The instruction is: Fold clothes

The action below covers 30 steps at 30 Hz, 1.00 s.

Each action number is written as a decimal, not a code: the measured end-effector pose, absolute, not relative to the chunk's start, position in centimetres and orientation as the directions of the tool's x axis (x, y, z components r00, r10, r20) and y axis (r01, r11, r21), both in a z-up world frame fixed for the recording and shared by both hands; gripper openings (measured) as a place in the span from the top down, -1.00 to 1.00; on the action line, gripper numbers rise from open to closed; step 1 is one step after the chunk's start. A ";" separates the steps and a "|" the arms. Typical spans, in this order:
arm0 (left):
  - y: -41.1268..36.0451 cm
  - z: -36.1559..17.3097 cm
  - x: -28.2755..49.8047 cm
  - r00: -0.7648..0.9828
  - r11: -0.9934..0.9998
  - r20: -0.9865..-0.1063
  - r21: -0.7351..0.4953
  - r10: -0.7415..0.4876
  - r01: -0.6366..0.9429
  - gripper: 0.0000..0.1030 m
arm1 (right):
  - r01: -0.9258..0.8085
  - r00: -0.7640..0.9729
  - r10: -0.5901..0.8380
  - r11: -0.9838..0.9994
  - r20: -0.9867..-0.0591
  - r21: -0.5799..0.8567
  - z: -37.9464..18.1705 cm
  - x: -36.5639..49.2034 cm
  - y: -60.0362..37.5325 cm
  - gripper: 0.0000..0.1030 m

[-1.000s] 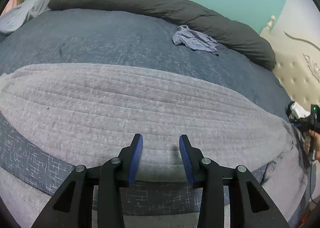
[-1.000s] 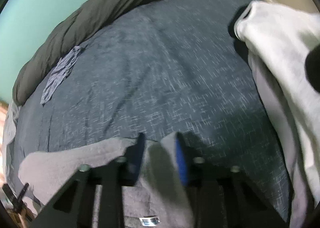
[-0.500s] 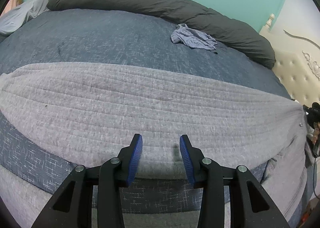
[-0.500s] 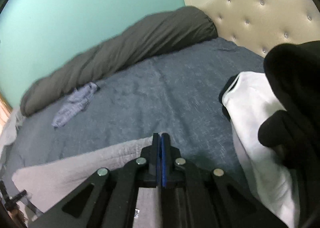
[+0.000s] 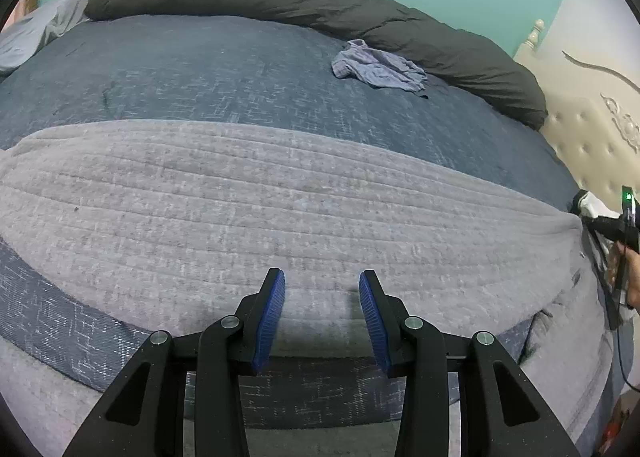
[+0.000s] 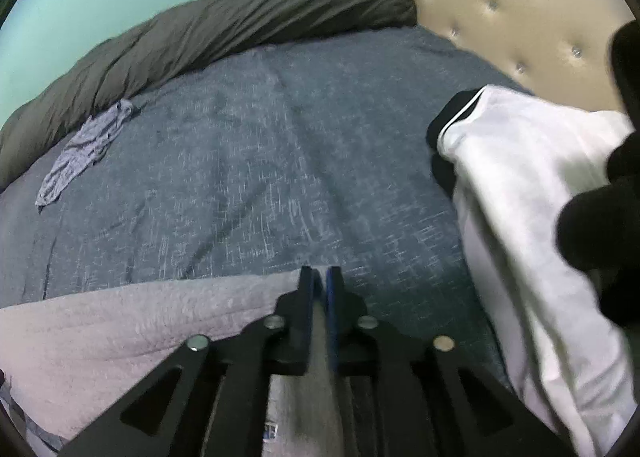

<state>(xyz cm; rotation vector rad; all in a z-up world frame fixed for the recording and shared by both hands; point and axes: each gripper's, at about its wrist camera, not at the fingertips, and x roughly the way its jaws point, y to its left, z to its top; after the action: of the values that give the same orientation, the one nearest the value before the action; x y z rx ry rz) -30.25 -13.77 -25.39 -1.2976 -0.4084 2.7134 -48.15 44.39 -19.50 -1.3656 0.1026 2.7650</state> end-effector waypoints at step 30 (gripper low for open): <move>-11.7 -22.4 -24.6 -0.616 -0.955 -0.742 -0.293 0.263 -0.055 0.17 | 0.216 -0.456 -0.197 -0.970 -0.868 0.107 -20.3 -33.3 39.2 0.43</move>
<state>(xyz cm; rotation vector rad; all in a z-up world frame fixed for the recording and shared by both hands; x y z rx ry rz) -24.56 -11.66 -22.36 -1.2760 -0.3611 2.6498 -33.29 39.21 -20.26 -1.7295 -0.0312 2.9090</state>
